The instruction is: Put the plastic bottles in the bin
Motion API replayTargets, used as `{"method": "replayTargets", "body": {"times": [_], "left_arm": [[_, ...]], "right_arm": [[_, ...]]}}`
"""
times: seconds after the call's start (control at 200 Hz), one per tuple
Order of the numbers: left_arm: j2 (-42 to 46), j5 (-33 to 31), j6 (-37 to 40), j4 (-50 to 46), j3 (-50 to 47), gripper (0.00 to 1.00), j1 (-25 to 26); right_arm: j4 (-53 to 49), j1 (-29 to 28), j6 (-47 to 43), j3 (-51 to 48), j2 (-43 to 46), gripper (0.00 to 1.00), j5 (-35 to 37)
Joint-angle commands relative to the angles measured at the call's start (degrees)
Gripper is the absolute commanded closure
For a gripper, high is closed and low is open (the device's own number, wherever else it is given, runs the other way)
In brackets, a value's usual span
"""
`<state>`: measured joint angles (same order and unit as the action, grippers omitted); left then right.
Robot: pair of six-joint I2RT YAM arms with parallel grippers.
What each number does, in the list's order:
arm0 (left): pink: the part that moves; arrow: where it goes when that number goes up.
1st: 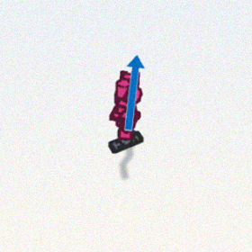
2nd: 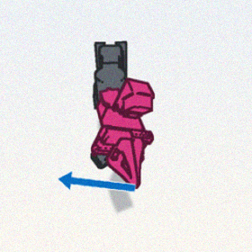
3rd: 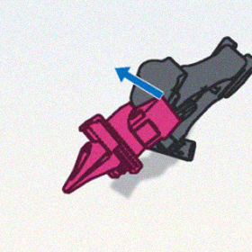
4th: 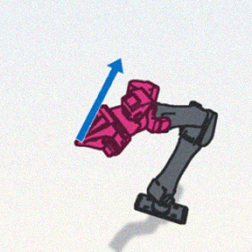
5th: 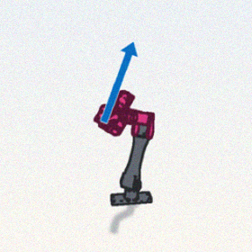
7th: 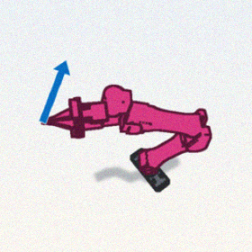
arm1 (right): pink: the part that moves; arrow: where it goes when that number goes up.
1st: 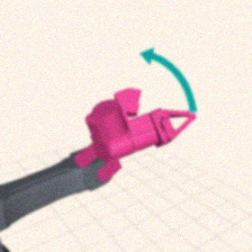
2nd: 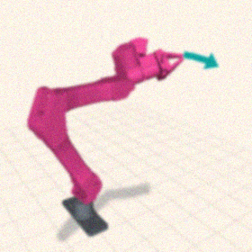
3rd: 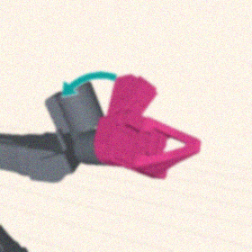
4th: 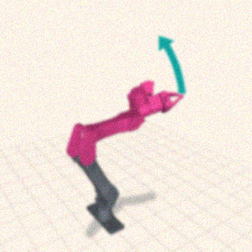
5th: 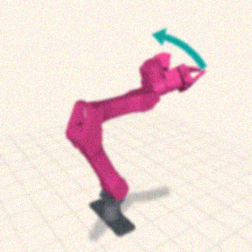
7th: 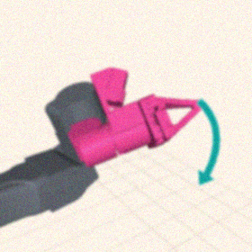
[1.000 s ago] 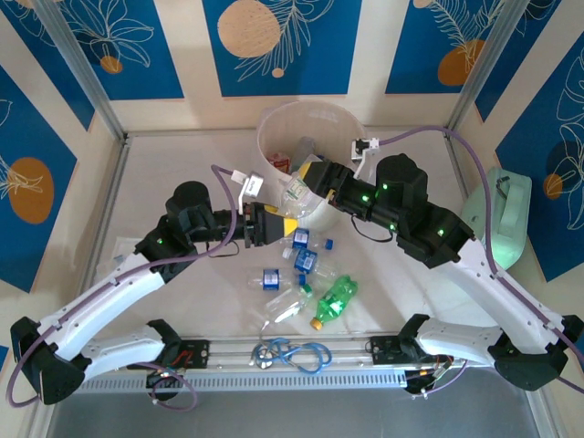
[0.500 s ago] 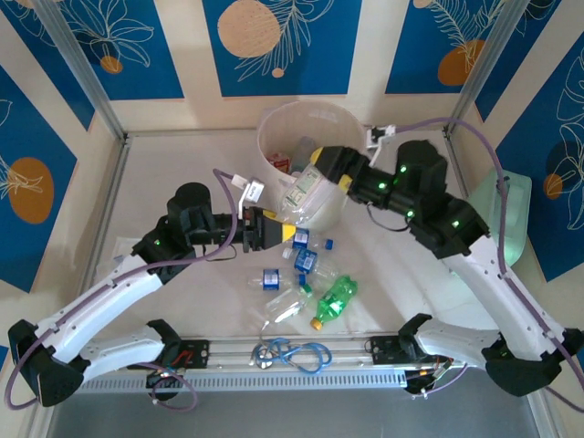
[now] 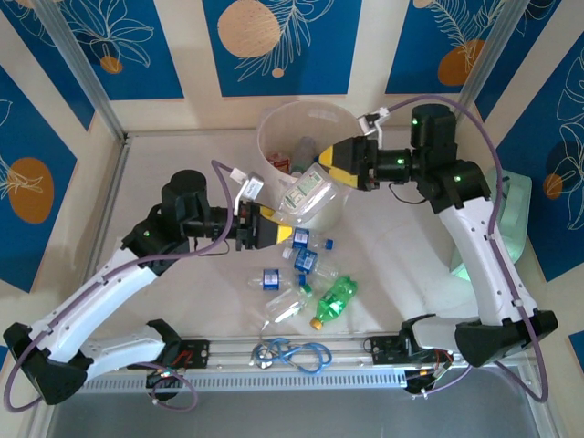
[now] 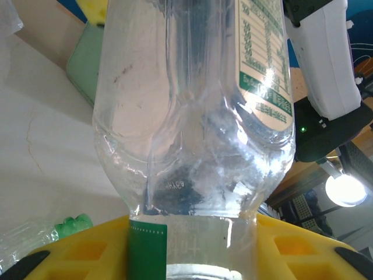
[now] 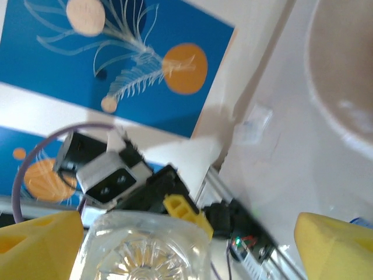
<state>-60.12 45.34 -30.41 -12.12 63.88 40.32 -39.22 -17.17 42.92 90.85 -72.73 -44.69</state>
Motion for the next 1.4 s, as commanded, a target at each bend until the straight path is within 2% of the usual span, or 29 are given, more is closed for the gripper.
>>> {"method": "replayTargets", "body": {"times": [0.0,0.165,0.285,0.36,0.415,0.57,0.655,0.73,0.775,0.82,0.875,0.9,0.94,0.995,1.01,1.02,1.16,1.25,1.321,1.396], "left_arm": [[-1.27,1.84,3.62,-2.91,2.47,0.98,-1.11],[-3.05,2.38,5.87,-5.95,3.88,1.00,-2.23],[-3.43,3.06,5.89,-5.75,3.84,1.00,-3.31],[-3.60,3.72,5.94,-5.47,4.05,1.00,-3.58],[-3.86,4.30,6.13,-5.61,4.48,1.00,-3.67],[-4.42,4.40,7.81,-7.57,5.49,1.00,-3.84],[-4.54,4.24,7.67,-7.41,5.52,1.00,-4.19],[-4.56,3.26,7.50,-7.20,5.49,1.00,-4.50],[-4.57,2.62,6.89,-6.32,5.21,0.93,-4.63],[-4.55,1.49,5.86,-5.34,4.81,0.76,-4.72],[-4.48,0.52,4.64,-3.79,4.26,0.66,-4.90],[-4.48,0.18,3.99,-3.10,4.13,0.55,-4.90],[-4.32,-1.53,3.02,-2.23,3.96,0.32,-4.91],[-3.67,-5.22,2.11,-1.74,3.77,0.18,-4.91],[-3.43,-6.21,1.99,-1.64,3.72,0.05,-4.90],[-3.25,-6.93,1.88,-1.56,3.71,0.01,-4.90],[1.00,-19.54,-0.04,-3.14,2.84,0.00,-5.11],[5.88,-30.25,-2.73,-4.37,1.07,0.00,-5.16],[9.20,-38.20,-4.87,-7.36,0.16,0.00,-5.40],[11.41,-43.50,-6.86,-12.30,0.18,0.00,-5.84]], "right_arm": [[-0.53,-1.81,-1.58,-0.01,0.48,0.06,-4.95],[2.32,-1.84,0.27,-2.02,0.82,0.06,-6.95],[-2.63,-4.11,-3.03,-0.17,0.23,0.07,-4.68],[-5.98,-5.96,-4.94,0.93,-0.70,0.11,-2.77],[-6.79,-7.16,-5.47,0.80,-0.80,0.16,-1.28],[-5.91,-7.79,-4.33,1.05,-1.38,0.42,-0.36],[-5.59,-7.88,-4.03,1.43,-1.41,0.50,0.08],[-4.93,-7.82,-3.30,1.42,-1.13,0.52,0.88],[-4.18,-7.75,-2.74,1.27,-0.89,0.54,1.55],[-3.08,-7.54,-1.75,0.91,-0.42,0.55,2.48],[-1.37,-7.14,-0.32,0.52,0.15,0.56,3.32],[-0.69,-6.94,0.29,0.52,0.25,0.56,3.54],[-0.06,-6.53,1.16,0.66,0.46,0.56,4.46],[0.60,-6.06,1.88,1.24,0.57,0.58,5.74],[0.75,-5.96,1.97,1.45,0.57,0.58,6.13],[0.80,-5.88,1.97,1.55,0.57,0.58,6.51],[0.32,-4.02,2.76,5.16,-0.51,0.58,14.91],[0.92,-2.37,4.97,6.10,-1.94,0.58,21.11],[3.50,-1.07,7.68,5.24,-3.16,0.57,24.32],[6.55,-0.07,10.47,4.40,-5.24,0.57,26.24]]}}
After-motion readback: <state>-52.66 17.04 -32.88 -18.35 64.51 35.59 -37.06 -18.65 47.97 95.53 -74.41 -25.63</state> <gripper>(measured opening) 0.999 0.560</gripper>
